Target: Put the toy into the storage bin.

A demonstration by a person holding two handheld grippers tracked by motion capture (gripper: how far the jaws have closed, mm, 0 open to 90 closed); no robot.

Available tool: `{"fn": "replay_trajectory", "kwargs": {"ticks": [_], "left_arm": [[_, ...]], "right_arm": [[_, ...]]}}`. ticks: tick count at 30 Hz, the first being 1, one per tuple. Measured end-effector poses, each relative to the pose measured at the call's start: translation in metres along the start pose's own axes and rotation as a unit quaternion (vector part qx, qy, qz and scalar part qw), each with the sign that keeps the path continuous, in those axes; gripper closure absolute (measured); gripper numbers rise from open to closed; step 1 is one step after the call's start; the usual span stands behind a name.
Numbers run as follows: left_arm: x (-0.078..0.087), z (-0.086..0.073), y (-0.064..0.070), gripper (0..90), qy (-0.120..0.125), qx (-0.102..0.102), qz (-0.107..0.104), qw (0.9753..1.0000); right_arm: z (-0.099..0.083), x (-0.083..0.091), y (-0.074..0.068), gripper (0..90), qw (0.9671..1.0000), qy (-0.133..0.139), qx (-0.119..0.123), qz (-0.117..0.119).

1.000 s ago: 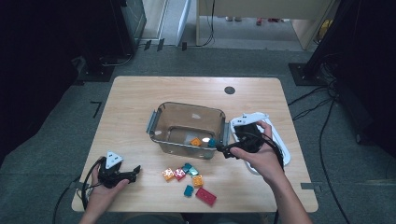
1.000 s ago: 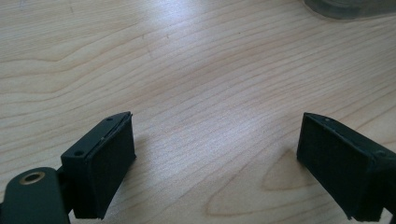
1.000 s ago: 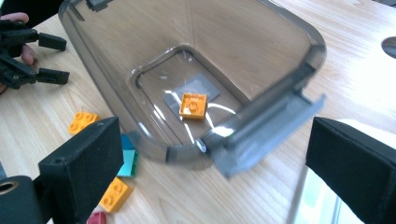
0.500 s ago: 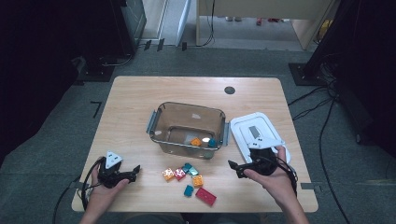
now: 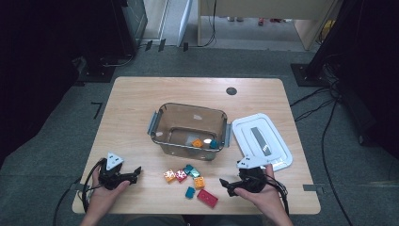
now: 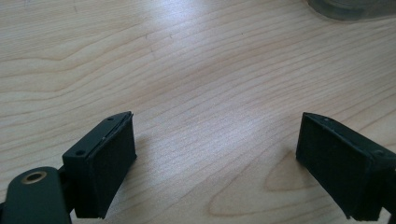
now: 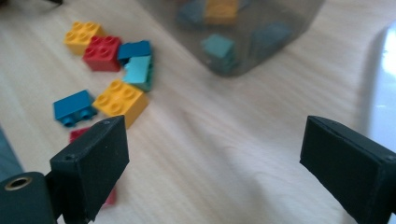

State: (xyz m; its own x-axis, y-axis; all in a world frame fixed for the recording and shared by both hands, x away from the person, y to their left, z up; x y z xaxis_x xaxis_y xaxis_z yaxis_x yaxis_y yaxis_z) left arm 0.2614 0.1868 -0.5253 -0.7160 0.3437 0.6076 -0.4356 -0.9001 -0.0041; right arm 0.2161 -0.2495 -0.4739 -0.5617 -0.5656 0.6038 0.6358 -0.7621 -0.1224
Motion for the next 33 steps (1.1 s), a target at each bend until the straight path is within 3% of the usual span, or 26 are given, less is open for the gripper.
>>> {"fn": "replay_trajectory", "kwargs": {"ticks": [2, 4, 5, 8, 14, 18, 25, 33], "left_arm": [[0.000, 0.000, 0.000, 11.6, 0.000, 0.000, 0.000, 1.0000], [0.000, 0.000, 0.000, 11.6, 0.000, 0.000, 0.000, 1.0000], [0.000, 0.000, 0.000, 11.6, 0.000, 0.000, 0.000, 1.0000], [0.000, 0.000, 0.000, 11.7, 0.000, 0.001, 0.001, 1.0000], [0.000, 0.000, 0.001, 11.9, 0.000, 0.001, 0.000, 1.0000], [0.000, 0.000, 0.001, 11.9, 0.001, 0.000, -0.001, 1.0000], [0.000, 0.000, 0.001, 12.2, 0.001, -0.001, -0.002, 1.0000], [0.000, 0.000, 0.001, 12.2, 0.001, -0.001, -0.002, 1.0000]], "right_arm": [[-0.003, -0.004, -0.005, 7.7, 0.9999, -0.006, 0.008, 0.009], [-0.006, -0.007, -0.009, 15.3, 0.9998, -0.004, 0.013, 0.012], [-0.007, -0.007, -0.011, 14.9, 0.9998, -0.001, 0.014, 0.014], [-0.010, -0.011, -0.018, 15.8, 0.9990, 0.004, 0.014, 0.041], [-0.011, -0.017, -0.030, 23.2, 0.9979, 0.009, 0.016, 0.062], [-0.015, -0.023, -0.037, 27.6, 0.9977, 0.004, 0.027, 0.062], [-0.022, -0.032, -0.051, 29.3, 0.9949, -0.016, 0.054, 0.083], [-0.023, -0.036, -0.065, 27.5, 0.9914, -0.013, 0.059, 0.116]]}}
Point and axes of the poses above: each handheld gripper's, and its own axes: x roughly backward along the jaws, z roughly out of its top, y roughly to its right, the point moved 1 cm from there along -x, roughly forward along the jaws, and after that the axes turned 6 degrees about y, right-handed, at the moved point
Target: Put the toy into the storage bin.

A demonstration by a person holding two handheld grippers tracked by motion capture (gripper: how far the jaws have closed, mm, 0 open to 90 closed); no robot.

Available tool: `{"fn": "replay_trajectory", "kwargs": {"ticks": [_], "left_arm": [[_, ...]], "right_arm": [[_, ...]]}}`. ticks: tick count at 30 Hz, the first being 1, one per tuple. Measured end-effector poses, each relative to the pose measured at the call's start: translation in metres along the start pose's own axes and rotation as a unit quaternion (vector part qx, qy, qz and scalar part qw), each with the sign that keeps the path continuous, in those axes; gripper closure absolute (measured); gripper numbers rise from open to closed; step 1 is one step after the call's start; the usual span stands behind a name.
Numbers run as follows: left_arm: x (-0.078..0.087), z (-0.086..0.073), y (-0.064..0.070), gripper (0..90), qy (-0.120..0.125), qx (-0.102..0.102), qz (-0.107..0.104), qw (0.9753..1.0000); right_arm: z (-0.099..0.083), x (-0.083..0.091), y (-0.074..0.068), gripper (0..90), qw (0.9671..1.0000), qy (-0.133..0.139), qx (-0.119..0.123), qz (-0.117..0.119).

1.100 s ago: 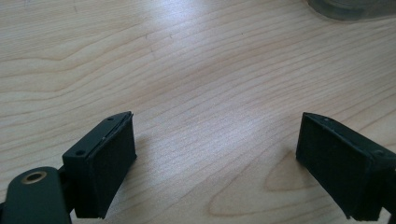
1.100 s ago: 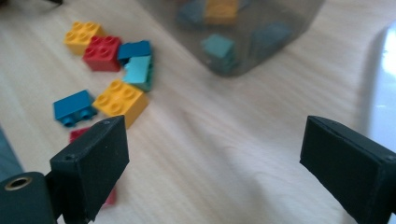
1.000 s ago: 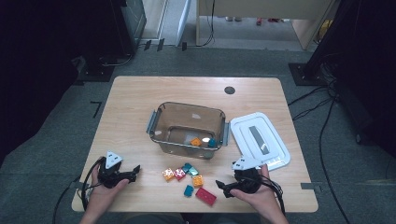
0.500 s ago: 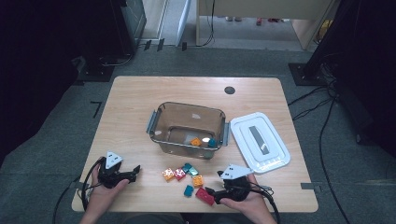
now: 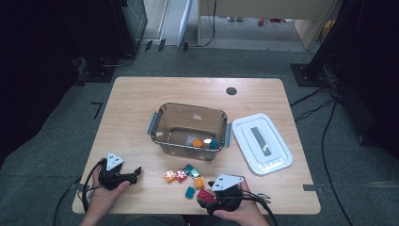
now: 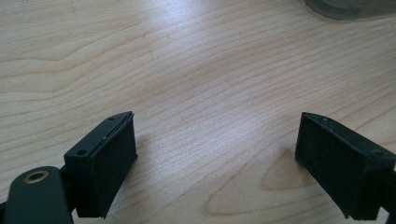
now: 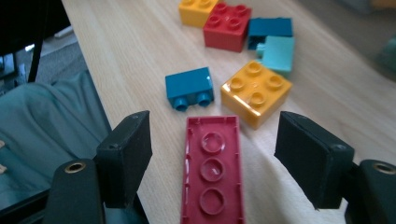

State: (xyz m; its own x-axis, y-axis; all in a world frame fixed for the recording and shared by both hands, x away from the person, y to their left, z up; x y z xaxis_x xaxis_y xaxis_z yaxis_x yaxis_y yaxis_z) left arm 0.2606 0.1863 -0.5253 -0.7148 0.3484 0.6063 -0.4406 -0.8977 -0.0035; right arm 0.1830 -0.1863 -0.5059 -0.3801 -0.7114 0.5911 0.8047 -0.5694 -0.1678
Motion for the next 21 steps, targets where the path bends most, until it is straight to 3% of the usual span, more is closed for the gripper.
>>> {"fn": "replay_trajectory", "kwargs": {"ticks": [6, 12, 15, 21], "left_arm": [[0.000, 0.000, 0.000, 12.2, 0.000, 0.000, 0.000, 1.0000], [0.000, 0.000, 0.000, 12.2, 0.000, 0.000, 0.000, 1.0000], [0.000, 0.000, 0.000, 12.2, 0.000, 0.000, 0.000, 1.0000], [0.000, 0.000, 0.000, 12.2, 0.000, 0.000, 0.000, 1.0000]], "right_arm": [[-0.004, -0.006, -0.002, 30.0, 0.9997, -0.015, 0.016, -0.006], [-0.008, -0.006, -0.001, 41.9, 0.9989, -0.025, 0.035, -0.019], [-0.011, -0.006, 0.004, 49.5, 0.9986, -0.030, 0.035, -0.026], [-0.012, 0.001, 0.018, 58.7, 0.9987, -0.026, 0.010, -0.043]]}}
Point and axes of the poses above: each handheld gripper's, and its own axes: x roughly backward along the jaws, z roughly out of its top, y roughly to its right, the point moved 1 cm from there along -x, roughly forward along the jaws, and after that the axes turned 6 degrees about y, right-handed, at the moved point
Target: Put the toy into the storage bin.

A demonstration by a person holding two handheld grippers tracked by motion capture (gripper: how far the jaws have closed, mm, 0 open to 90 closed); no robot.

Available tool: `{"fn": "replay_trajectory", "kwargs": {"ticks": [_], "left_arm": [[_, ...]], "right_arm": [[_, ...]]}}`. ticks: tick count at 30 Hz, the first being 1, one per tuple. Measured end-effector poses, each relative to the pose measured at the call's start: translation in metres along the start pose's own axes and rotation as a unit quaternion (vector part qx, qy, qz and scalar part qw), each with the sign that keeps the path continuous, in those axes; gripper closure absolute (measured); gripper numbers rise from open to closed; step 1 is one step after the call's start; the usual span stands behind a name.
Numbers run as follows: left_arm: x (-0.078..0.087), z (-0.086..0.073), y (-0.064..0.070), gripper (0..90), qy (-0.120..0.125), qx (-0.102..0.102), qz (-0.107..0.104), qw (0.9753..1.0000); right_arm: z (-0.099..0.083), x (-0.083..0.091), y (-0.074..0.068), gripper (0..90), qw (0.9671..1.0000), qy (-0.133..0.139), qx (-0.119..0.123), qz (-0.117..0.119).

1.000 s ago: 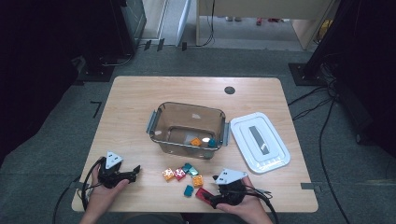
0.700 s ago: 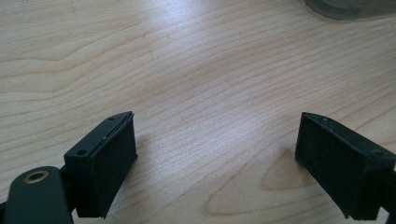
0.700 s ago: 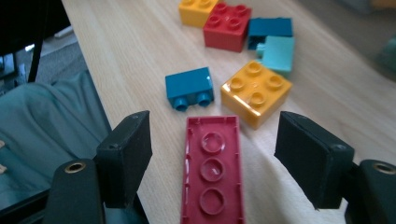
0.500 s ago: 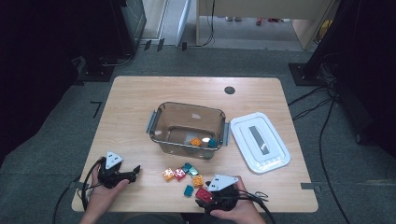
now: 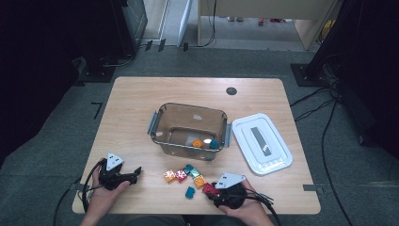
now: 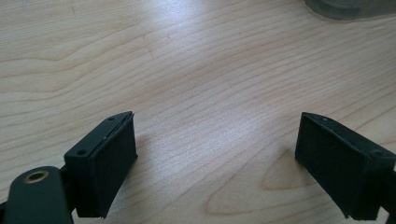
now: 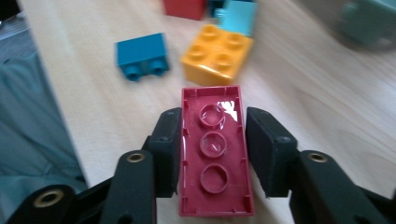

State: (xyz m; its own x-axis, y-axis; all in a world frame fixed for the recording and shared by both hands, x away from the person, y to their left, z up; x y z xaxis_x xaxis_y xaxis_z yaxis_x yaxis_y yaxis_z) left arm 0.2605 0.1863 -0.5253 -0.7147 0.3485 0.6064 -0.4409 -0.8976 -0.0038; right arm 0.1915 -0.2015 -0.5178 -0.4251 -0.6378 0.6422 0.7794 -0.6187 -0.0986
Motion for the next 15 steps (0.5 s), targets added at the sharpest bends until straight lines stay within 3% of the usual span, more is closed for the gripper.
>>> {"fn": "replay_trajectory", "kwargs": {"ticks": [8, 15], "left_arm": [[0.000, 0.000, 0.000, 12.2, 0.000, 0.000, -0.001, 1.0000], [0.000, 0.000, 0.000, 12.2, 0.000, -0.001, -0.002, 1.0000]], "right_arm": [[-0.003, 0.010, 0.025, 59.7, 0.9983, 0.009, -0.041, -0.039], [-0.010, 0.022, 0.049, 59.8, 0.9928, 0.019, -0.080, -0.086]]}}
Point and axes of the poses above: each handheld gripper's, and its own axes: x roughly backward along the jaws, z roughly out of its top, y roughly to its right, the point moved 1 cm from there along -x, roughly forward along the jaws, and after that the axes turned 6 degrees about y, right-handed, at the moved point
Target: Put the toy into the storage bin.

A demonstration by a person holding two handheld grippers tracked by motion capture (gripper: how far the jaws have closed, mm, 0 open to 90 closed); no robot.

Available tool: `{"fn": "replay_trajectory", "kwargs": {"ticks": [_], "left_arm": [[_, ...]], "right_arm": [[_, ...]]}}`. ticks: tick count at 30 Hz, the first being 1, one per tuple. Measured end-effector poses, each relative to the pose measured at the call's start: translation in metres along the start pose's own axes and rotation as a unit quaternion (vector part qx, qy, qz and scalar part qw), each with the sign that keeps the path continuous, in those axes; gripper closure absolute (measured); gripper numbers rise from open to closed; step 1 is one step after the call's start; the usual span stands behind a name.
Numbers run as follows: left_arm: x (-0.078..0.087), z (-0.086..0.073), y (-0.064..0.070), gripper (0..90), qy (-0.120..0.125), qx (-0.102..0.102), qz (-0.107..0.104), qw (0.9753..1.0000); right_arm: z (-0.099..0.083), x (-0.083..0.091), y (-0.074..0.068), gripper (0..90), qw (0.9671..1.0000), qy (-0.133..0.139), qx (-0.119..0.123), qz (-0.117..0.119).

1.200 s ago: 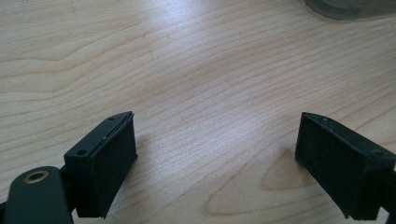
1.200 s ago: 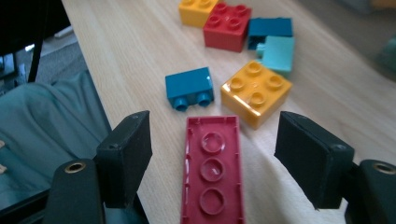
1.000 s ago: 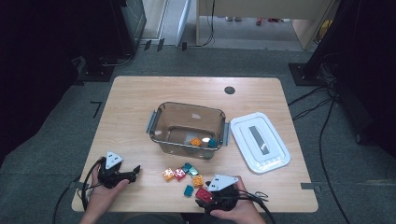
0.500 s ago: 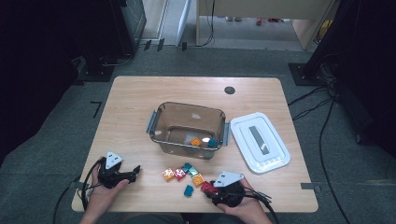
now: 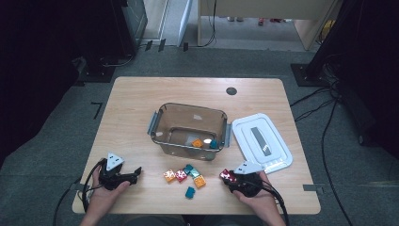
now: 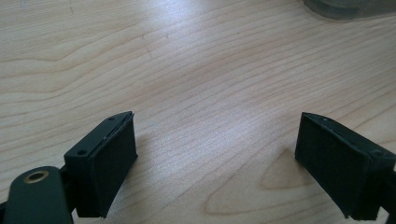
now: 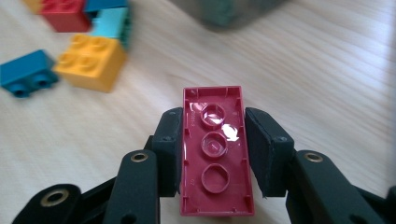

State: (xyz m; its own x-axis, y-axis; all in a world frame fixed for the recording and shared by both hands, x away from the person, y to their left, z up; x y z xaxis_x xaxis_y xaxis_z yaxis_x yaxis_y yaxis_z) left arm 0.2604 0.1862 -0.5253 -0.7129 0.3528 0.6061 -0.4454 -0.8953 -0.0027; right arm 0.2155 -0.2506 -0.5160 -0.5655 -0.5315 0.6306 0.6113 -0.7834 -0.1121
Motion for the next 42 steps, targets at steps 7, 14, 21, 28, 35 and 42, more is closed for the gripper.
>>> {"fn": "replay_trajectory", "kwargs": {"ticks": [7, 14, 21, 28, 35, 42], "left_arm": [[0.000, 0.000, 0.000, 12.3, 0.000, -0.001, -0.001, 1.0000], [0.000, 0.000, 0.000, 12.3, 0.000, -0.001, -0.002, 1.0000], [0.000, 0.000, 0.000, 12.3, 0.000, -0.001, -0.002, 1.0000], [0.000, 0.000, 0.000, 12.3, 0.001, -0.001, -0.003, 1.0000], [0.000, 0.000, 0.000, 12.4, 0.001, -0.002, -0.004, 1.0000], [0.000, 0.000, 0.000, 12.3, 0.001, -0.002, -0.003, 1.0000]], "right_arm": [[-0.003, 0.008, 0.023, 59.9, 0.9991, 0.006, -0.025, -0.034], [-0.008, 0.012, 0.029, 54.3, 0.9990, -0.010, -0.010, -0.043], [-0.011, 0.017, 0.022, 58.2, 0.9983, -0.021, 0.030, -0.044], [-0.008, 0.018, 0.021, 60.2, 0.9981, -0.026, 0.036, -0.043], [0.010, 0.038, 0.032, 60.3, 0.9993, 0.000, 0.001, -0.038], [0.035, 0.063, 0.046, 60.2, 0.9991, 0.026, -0.022, -0.026]]}}
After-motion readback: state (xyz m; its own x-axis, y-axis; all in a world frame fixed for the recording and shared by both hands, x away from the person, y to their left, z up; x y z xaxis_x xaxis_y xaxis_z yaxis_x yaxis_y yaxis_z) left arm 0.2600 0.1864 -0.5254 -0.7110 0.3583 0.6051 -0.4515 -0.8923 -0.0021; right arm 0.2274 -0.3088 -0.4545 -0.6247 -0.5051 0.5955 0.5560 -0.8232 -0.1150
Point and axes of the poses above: each handheld gripper's, and its own axes: x roughly backward along the jaws, z roughly out of its top, y roughly to its right, the point moved 1 cm from there along -x, roughly forward along the jaws, and after that the axes turned 6 degrees about y, right-handed, at the moved point
